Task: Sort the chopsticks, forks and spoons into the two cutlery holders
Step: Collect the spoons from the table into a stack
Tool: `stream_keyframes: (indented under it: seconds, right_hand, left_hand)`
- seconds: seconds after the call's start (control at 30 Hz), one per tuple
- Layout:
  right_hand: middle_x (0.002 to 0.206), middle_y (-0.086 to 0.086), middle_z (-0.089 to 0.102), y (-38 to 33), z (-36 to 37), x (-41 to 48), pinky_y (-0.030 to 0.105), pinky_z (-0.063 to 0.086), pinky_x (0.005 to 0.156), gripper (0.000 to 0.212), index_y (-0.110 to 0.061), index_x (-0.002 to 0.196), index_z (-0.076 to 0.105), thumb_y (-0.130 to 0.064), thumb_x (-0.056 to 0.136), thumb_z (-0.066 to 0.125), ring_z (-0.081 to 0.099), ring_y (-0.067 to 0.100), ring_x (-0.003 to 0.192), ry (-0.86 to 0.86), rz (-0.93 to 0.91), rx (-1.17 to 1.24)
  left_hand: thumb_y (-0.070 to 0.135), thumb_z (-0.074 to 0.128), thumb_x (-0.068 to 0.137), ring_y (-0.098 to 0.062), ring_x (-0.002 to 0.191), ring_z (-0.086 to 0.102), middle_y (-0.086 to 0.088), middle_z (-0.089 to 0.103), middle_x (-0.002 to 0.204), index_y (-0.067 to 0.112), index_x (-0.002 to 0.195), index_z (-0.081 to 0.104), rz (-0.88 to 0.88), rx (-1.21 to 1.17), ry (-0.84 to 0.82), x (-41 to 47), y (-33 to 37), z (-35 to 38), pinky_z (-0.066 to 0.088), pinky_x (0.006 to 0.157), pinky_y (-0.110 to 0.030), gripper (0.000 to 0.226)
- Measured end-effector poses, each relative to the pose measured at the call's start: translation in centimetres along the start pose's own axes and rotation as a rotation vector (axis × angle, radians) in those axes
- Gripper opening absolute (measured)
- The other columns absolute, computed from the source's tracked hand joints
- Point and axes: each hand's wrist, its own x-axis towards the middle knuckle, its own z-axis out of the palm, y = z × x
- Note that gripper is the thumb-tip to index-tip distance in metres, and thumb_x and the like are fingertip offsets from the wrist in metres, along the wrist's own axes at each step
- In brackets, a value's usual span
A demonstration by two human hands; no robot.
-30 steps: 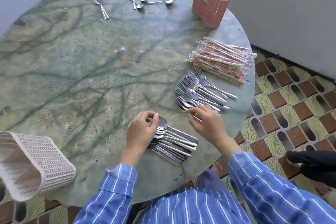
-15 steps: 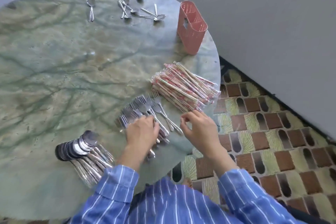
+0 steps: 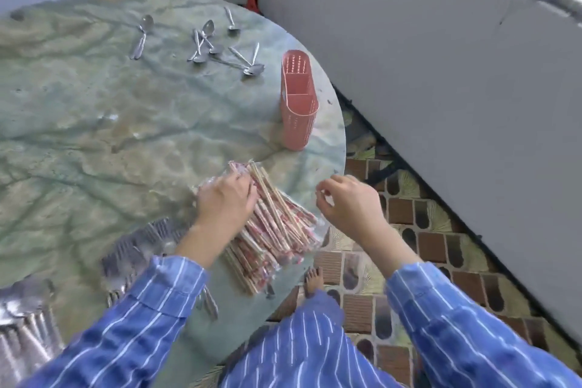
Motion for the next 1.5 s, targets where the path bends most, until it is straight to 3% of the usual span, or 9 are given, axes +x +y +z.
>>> stream_keyframes:
  seconds: [0.1,0.2,0.33,0.63,0.83,1.17,1.23,1.37,1.5]
  right_hand:
    - [0.071,-0.001,0.065,3.8,-0.9,4.9,0.025,0.04,0.05,0.009,-0.018,0.077,0.072,-0.025,0.081,0.067,0.064,0.025,0.065,-0.041,-0.107,-0.043]
    - [0.08,0.0,0.066,7.0,-1.8,9.9,0.027,0.038,0.053,0.016,-0.016,0.086,0.071,-0.026,0.088,0.058,0.064,0.027,0.073,-0.135,-0.231,-0.122]
    - [0.094,-0.004,0.065,10.5,-2.4,16.7,0.027,0.04,0.058,0.026,-0.02,0.099,0.068,-0.032,0.095,0.045,0.062,0.023,0.089,-0.189,-0.305,-0.141]
    - [0.095,-0.006,0.065,16.5,-0.3,32.0,0.029,0.044,0.063,0.026,-0.025,0.1,0.068,-0.034,0.094,0.045,0.063,0.02,0.093,-0.202,-0.393,-0.041]
    - [0.107,-0.005,0.067,18.7,0.5,41.2,0.03,0.042,0.066,0.032,-0.025,0.124,0.058,-0.032,0.094,0.047,0.064,0.022,0.098,-0.282,-0.566,0.044]
    - [0.113,-0.008,0.064,15.7,4.3,52.7,0.035,0.052,0.079,0.032,-0.028,0.124,0.058,-0.026,0.095,0.046,0.062,0.019,0.104,-0.484,-0.856,0.038]
    - [0.116,-0.006,0.063,14.1,5.7,54.6,0.035,0.051,0.079,0.032,-0.028,0.124,0.058,-0.025,0.095,0.045,0.059,0.019,0.109,-0.512,-0.931,0.011]
    - [0.125,-0.002,0.056,10.6,8.6,58.0,0.035,0.048,0.079,0.033,-0.029,0.127,0.057,-0.022,0.097,0.044,0.049,0.02,0.12,-0.518,-1.084,-0.053]
    - [0.13,0.0,0.051,7.2,10.7,60.3,0.034,0.039,0.095,0.041,-0.033,0.132,0.054,-0.017,0.096,0.046,0.043,0.022,0.123,-0.52,-1.254,-0.076]
  left_hand:
    - [0.033,0.053,0.092,-0.032,0.085,0.066,-0.008,0.066,0.093,0.013,0.096,0.065,-0.036,0.084,-0.002,5.0,1.7,-1.1,0.048,0.066,-0.034,0.024]
    - [0.035,0.044,0.097,-0.03,0.098,0.063,-0.007,0.064,0.105,0.014,0.105,0.061,-0.08,0.143,0.002,9.9,2.9,-1.8,0.046,0.075,-0.034,0.029]
    - [0.036,0.043,0.097,-0.031,0.099,0.063,-0.007,0.064,0.106,0.016,0.108,0.061,-0.179,0.13,-0.006,14.9,3.8,-2.1,0.045,0.073,-0.034,0.029]
    - [0.032,0.044,0.096,-0.032,0.095,0.064,-0.008,0.066,0.101,0.014,0.1,0.064,-0.41,0.082,0.039,25.8,2.6,-1.0,0.044,0.07,-0.033,0.027]
    - [0.034,0.042,0.096,-0.03,0.104,0.062,-0.007,0.065,0.112,0.018,0.106,0.064,-0.602,0.059,-0.098,32.9,1.3,-0.8,0.044,0.076,-0.033,0.028]
    - [0.038,0.049,0.092,-0.025,0.102,0.061,0.003,0.066,0.109,0.029,0.098,0.063,-0.829,-0.171,-0.271,36.5,-0.7,1.4,0.046,0.082,-0.034,0.018]
    - [0.047,0.05,0.092,-0.022,0.103,0.06,0.006,0.064,0.108,0.028,0.102,0.062,-0.849,-0.202,-0.259,37.2,-1.3,2.4,0.045,0.083,-0.032,0.025]
    - [0.071,0.045,0.083,-0.022,0.096,0.058,0.002,0.057,0.099,0.02,0.089,0.064,-0.959,-0.353,-0.239,39.2,-2.1,4.6,0.046,0.08,-0.032,0.055]
    - [0.067,0.043,0.088,-0.021,0.097,0.056,-0.003,0.058,0.1,0.014,0.084,0.064,-1.004,-0.38,-0.29,40.9,-2.8,6.1,0.041,0.07,-0.03,0.057]
